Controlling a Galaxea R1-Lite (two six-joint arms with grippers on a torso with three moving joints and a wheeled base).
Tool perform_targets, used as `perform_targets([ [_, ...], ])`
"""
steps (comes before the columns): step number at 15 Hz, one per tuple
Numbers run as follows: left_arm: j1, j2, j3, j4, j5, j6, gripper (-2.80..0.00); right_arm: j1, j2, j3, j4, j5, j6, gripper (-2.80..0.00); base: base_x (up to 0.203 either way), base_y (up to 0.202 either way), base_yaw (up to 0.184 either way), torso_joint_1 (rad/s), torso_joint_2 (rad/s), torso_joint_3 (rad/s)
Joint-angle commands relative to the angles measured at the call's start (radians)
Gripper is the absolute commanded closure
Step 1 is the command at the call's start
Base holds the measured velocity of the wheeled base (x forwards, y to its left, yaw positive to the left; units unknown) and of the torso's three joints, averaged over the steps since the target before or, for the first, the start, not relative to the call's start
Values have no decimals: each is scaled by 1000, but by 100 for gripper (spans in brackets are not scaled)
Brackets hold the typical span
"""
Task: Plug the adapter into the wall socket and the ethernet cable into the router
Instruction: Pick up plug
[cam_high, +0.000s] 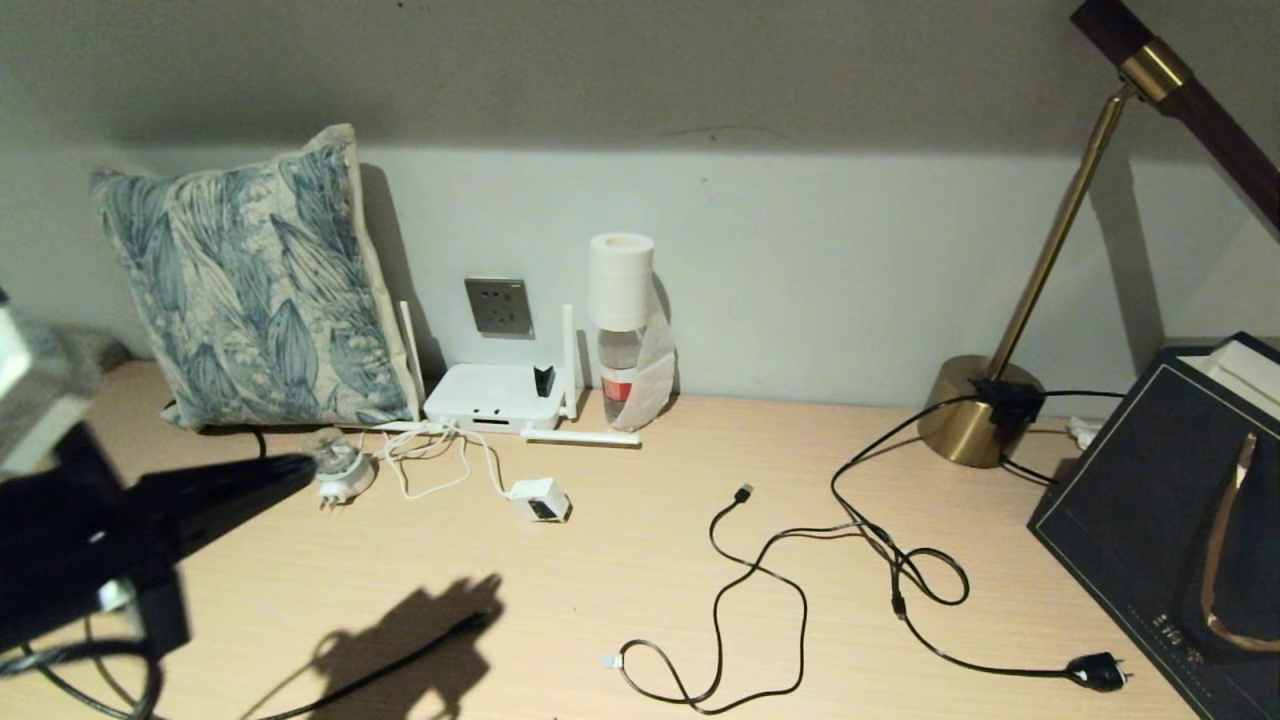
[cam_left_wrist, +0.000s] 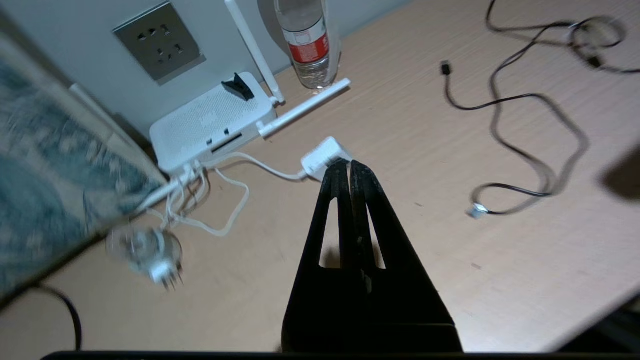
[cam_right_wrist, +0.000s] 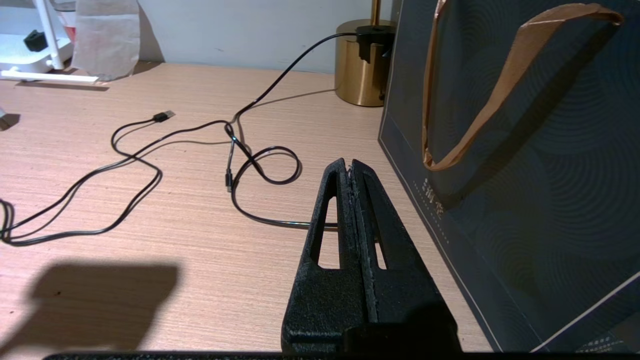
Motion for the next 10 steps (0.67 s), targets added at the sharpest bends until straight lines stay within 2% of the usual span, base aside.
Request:
perform_targets([
  [1,-9,443,-153,-50,-39,131,0,0,0,26,-1,0,-1,0,0,0,0,0,0,0],
  [3,-6,602,-300,-15,-101,315,0,0,0,26,-1,0,-1,0,0,0,0,0,0,0],
  [5,2,654,-417,200,-191,471,0,0,0,26,-1,0,-1,0,0,0,0,0,0,0],
  [7,33,671,-491,380,-237,633,0,0,0,26,-1,0,-1,0,0,0,0,0,0,0],
  [8,51,688,-521,444,-244,694,0,0,0,26,-1,0,-1,0,0,0,0,0,0,0],
  [10,69,728,-602,547,-247,769,0,0,0,26,-1,0,-1,0,0,0,0,0,0,0],
])
